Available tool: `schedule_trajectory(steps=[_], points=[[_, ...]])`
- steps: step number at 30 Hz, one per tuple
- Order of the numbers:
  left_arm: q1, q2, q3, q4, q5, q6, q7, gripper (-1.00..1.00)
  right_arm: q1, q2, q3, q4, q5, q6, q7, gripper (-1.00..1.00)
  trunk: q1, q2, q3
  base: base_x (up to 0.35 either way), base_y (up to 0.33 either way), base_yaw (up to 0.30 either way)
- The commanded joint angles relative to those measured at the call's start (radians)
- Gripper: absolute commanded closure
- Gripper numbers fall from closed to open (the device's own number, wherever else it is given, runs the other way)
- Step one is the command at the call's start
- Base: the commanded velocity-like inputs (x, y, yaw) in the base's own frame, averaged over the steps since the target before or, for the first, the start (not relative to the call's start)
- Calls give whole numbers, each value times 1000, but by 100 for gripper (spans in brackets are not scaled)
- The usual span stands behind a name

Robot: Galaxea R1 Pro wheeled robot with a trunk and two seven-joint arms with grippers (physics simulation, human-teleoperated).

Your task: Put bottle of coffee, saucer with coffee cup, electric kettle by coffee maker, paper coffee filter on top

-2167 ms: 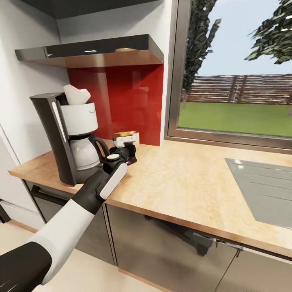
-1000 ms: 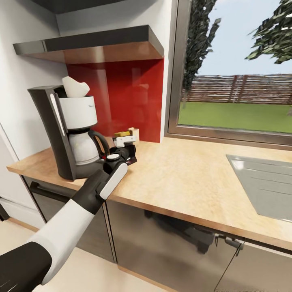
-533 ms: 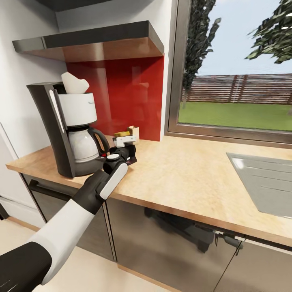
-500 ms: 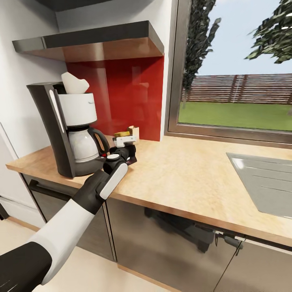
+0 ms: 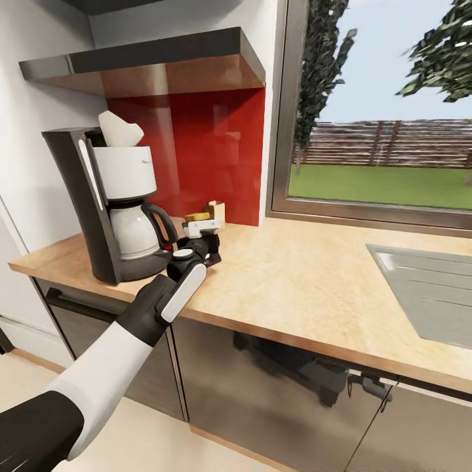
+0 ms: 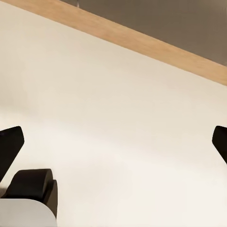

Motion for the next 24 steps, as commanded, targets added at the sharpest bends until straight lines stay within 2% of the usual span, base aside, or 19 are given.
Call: schedule_trajectory(steps=[1,3,24], points=[[-1,0,-2,-1,8,2,9,100,-1,-1,7,1,-7,-4,2,-100,0,0,-1,0,0,0],[-1,0,-2,-1,8,2,9,100,-1,-1,7,1,-7,-4,2,-100,8,-14,-7,0,0,0],[-1,0,-2,-1,8,2,9,100,0,-1,7,1,-7,-4,2,-100,8,-14,-18,0,0,0]])
